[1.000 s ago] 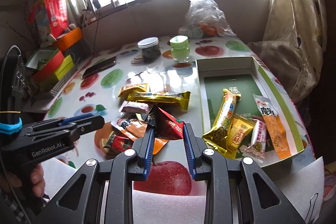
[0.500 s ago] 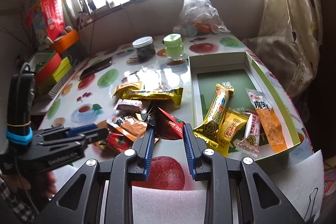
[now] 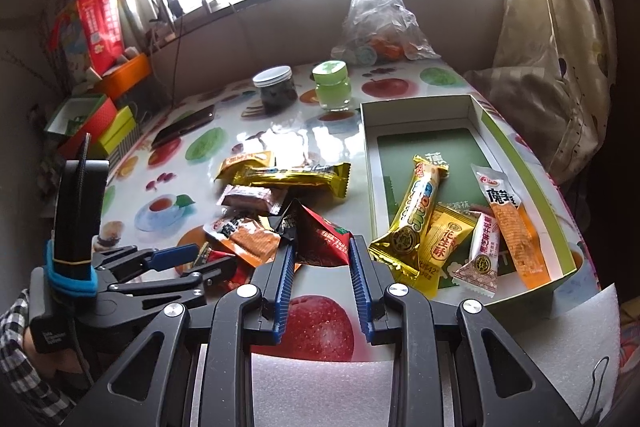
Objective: Organize snacks
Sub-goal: 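Close the left gripper on the black-red packet and lift it while the right holds the red packet, then carry the black-red packet and red packet over the green box with both grippers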
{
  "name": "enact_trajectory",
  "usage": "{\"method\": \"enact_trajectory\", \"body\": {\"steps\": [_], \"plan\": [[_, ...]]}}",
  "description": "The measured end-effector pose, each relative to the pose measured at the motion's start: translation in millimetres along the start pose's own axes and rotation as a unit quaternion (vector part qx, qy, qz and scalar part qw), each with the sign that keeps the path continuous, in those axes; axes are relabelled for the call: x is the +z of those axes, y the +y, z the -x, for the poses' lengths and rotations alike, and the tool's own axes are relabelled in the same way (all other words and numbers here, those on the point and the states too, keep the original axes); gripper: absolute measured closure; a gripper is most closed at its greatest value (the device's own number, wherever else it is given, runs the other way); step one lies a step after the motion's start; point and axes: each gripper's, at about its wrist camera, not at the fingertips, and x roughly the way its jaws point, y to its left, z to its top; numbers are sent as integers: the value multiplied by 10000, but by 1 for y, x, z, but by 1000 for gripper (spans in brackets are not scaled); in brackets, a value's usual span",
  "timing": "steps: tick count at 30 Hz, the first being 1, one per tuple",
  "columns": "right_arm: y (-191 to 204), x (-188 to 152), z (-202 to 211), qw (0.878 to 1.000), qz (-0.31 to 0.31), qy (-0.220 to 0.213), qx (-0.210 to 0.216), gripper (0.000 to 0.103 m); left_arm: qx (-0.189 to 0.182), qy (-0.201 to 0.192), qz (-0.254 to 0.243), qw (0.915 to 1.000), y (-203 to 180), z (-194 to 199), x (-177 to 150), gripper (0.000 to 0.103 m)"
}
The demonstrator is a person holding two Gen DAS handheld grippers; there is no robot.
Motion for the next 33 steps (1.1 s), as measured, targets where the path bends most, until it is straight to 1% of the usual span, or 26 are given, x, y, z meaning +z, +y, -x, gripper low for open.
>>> {"method": "enact_trajectory", "body": {"steps": [2,3,4,12,23,33], "plan": [[1,-1,0,10000,3,5,3,77,38,-11,-56,10000,-3,0,-1,54],[0,-1,0,10000,2,2,1,77,43,-18,-93,9999,-4,1,-1,61],[1,-1,0,10000,5,-1,4,77,18,-24,-128,9999,-6,1,-2,63],[2,-1,2,10000,1,-20,-4,77,12,-117,-87,9999,-4,9,-2,74],[5,-1,10,10000,29,-91,0,77,-61,-354,80,9993,5,29,-4,79],[8,-2,17,9998,47,-186,-2,77,-158,-631,110,9978,5,52,-3,79]]}}
